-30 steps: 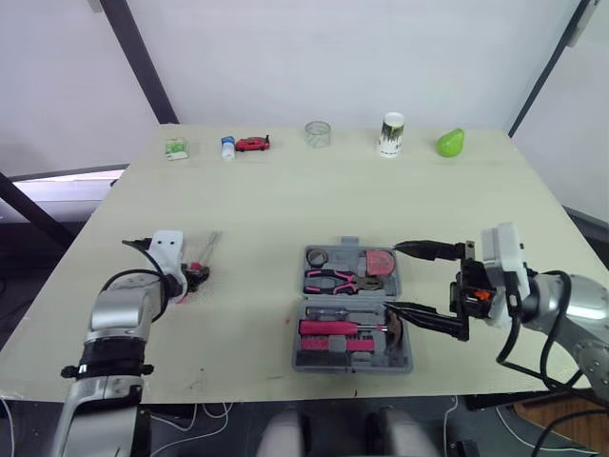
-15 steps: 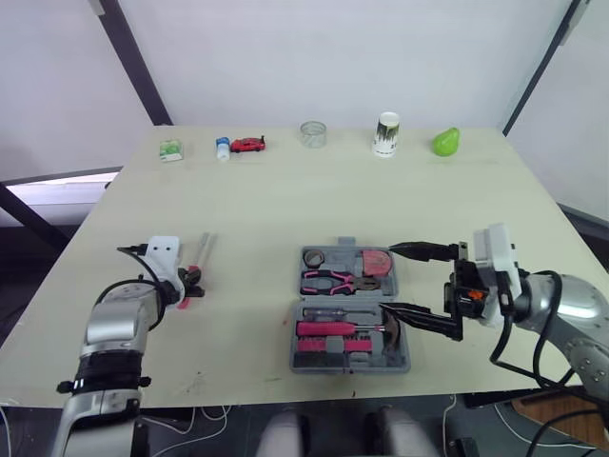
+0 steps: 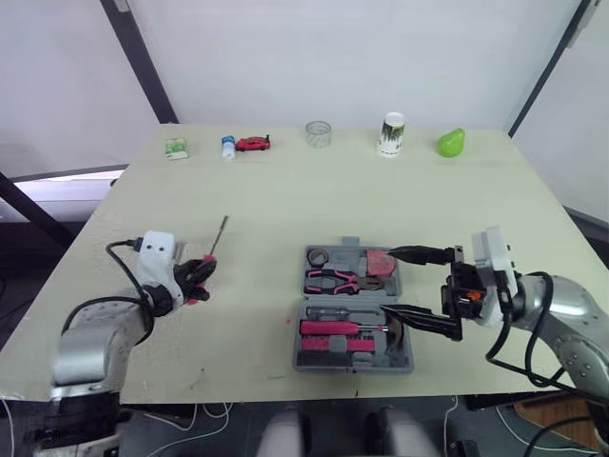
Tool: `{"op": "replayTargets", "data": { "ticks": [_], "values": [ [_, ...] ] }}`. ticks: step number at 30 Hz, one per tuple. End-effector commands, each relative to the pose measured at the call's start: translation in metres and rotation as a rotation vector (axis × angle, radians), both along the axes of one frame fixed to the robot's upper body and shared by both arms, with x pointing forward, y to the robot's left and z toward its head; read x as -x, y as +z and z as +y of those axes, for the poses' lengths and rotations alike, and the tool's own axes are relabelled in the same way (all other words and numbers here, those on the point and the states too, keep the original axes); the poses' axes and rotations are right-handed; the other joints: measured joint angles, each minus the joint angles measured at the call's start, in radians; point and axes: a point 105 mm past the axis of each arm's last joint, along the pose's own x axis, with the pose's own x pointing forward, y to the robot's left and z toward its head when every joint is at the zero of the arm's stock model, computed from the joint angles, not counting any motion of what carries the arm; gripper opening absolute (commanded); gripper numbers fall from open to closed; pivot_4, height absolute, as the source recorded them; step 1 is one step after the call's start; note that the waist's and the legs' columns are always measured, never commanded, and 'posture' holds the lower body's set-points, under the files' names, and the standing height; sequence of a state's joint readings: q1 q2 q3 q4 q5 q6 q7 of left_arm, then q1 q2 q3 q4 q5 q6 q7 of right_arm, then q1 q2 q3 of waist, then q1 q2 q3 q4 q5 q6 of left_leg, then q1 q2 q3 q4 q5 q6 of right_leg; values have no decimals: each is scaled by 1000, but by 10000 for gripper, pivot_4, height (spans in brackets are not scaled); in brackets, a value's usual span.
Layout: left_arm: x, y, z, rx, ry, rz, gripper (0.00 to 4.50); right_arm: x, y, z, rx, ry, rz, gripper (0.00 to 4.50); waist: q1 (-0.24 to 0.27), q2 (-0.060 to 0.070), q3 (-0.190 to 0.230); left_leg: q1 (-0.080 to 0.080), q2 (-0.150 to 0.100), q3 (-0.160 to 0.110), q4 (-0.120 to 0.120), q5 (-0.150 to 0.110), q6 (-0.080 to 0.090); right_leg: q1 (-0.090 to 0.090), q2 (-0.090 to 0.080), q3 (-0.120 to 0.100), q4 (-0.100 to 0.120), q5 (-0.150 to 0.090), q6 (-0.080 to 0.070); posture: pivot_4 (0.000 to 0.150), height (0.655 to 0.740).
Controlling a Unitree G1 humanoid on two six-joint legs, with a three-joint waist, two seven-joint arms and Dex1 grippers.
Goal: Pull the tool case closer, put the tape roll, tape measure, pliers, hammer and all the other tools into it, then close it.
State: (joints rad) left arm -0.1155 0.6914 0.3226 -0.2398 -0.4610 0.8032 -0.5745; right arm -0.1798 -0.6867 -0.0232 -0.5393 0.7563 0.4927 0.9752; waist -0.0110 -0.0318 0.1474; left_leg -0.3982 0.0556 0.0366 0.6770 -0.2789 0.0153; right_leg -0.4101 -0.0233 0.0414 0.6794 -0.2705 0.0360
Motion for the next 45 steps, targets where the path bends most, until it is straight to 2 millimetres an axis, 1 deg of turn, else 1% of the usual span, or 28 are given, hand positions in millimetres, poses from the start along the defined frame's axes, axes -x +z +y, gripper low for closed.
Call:
{"op": "replayTargets", "data": {
  "ticks": [1, 4, 5, 8, 10, 12, 15, 17, 18, 20, 21, 24, 26, 28, 31, 32, 39, 41, 45],
  "values": [
    [10, 22, -27, -14, -185, -37, 6071, 3, 9, -9, 3, 1, -49, 45000, 1, 1, 1, 0, 0, 0, 0, 0, 0, 0, 0, 0, 0, 0, 0, 1500, 7400],
    [18, 31, -53, -63, -360, -14, 6071, 6, 4, -22, 49, -10, -26, 45000, 5, 1, 1, 0, -1, 0, 0, 0, 0, 0, 0, 0, 0, 0, 0, 1500, 7400],
    [22, 30, -59, -76, -412, 15, 6071, 7, 2, -27, 65, -17, -18, 45000, 6, 1, 1, 0, -2, 0, 0, 0, 0, 0, 0, 0, -1, 0, 0, 1500, 7400],
    [38, 24, -83, -118, -616, 95, 6071, 10, -3, -44, 122, -45, 11, 45000, -1, 2, 2, 0, -2, 1, 0, 0, 0, 0, 1, 1, 0, 0, 0, 1500, 7400],
    [47, 17, -103, -167, -758, 139, 6071, 18, -8, -61, 193, -68, 40, 45000, 6, 3, 3, 0, -1, 1, 0, 0, 0, 0, 4, 2, -1, 0, 0, 1500, 7400],
    [50, 15, -115, -209, -839, 138, 6071, 27, -11, -72, 248, -75, 63, 45000, 16, 5, 3, 0, -3, 2, 0, 0, 0, 1, 4, 2, -2, 0, 0, 1500, 7400],
    [60, 13, -126, -265, -952, 144, 6071, 40, -15, -86, 323, -86, 78, 45000, 15, 5, 4, 0, -2, 4, 0, 0, 0, 0, 6, 3, -1, 0, 0, 1500, 7400],
    [64, 11, -128, -293, -999, 164, 6071, 45, -17, -92, 360, -97, 83, 45000, 9, 5, 4, 0, -1, 5, 0, 0, 0, 0, 7, 4, -1, 0, 0, 1500, 7400],
    [64, 10, -128, -300, -1009, 177, 6071, 47, -18, -94, 372, -101, 86, 45000, 9, 5, 5, 1, -1, 5, 0, 0, 0, 0, 8, 4, -1, 0, 0, 1500, 7400],
    [65, 8, -134, -353, -1066, 169, 6071, 53, -22, -104, 421, -108, 99, 45000, 10, 6, 5, 1, -1, 5, 0, 0, 0, 0, 8, 4, -1, -1, 0, 1500, 7400],
    [64, 7, -136, -365, -1065, 174, 6071, 54, -22, -107, 433, -111, 101, 45000, 11, 6, 5, 1, -1, 6, 0, 0, 0, 0, 7, 4, -1, -1, 0, 1500, 7400],
    [65, 7, -144, -377, -1102, 165, 6071, 56, -21, -108, 450, -110, 101, 45000, 12, 6, 5, 0, -1, 7, 4, 0, 0, 1, 7, 5, -1, 0, 1, 1500, 7400],
    [69, 0, -142, -448, -1148, 177, 6071, 56, -21, -106, 452, -103, 100, 45000, 10, 6, 5, 0, -1, 8, 5, 0, 0, 1, 7, 6, -1, 0, 1, 1500, 7400],
    [72, -7, -142, -458, -1158, 244, 6071, 57, -22, -104, 455, -95, 103, 45000, 10, 6, 5, 0, -1, 8, 5, 0, 0, 1, 7, 6, -1, 0, 1, 1500, 7400],
    [68, -15, -149, -494, -1161, 258, 6071, 57, -23, -103, 461, -90, 103, 45000, 15, 6, 5, 0, -1, 8, 5, 0, 0, 1, 8, 6, -1, 0, 1, 1500, 7400],
    [67, -17, -152, -502, -1155, 255, 6071, 57, -23, -103, 463, -89, 102, 45000, 18, 6, 5, 0, -1, 8, 6, 0, 0, 1, 8, 6, -1, 0, 1, 1500, 7400],
    [74, -31, -183, -481, -1173, 280, 6071, 56, -21, -101, 461, -79, 113, 45000, 25, 5, 6, -1, -1, 8, 7, 0, 0, 1, 8, 6, -1, 0, 1, 1500, 7400],
    [76, -36, -188, -502, -1172, 296, 6071, 56, -20, -100, 462, -76, 116, 45000, 25, 5, 6, -1, -1, 7, 8, 0, 0, 1, 8, 6, 0, 0, 1, 1500, 7400],
    [72, -42, -194, -544, -1145, 315, 6071, 55, -21, -100, 463, -67, 122, 45000, 25, 5, 6, -1, -1, 7, 8, 0, 0, 1, 8, 6, 0, 0, 1, 1500, 7400]
  ]
}}
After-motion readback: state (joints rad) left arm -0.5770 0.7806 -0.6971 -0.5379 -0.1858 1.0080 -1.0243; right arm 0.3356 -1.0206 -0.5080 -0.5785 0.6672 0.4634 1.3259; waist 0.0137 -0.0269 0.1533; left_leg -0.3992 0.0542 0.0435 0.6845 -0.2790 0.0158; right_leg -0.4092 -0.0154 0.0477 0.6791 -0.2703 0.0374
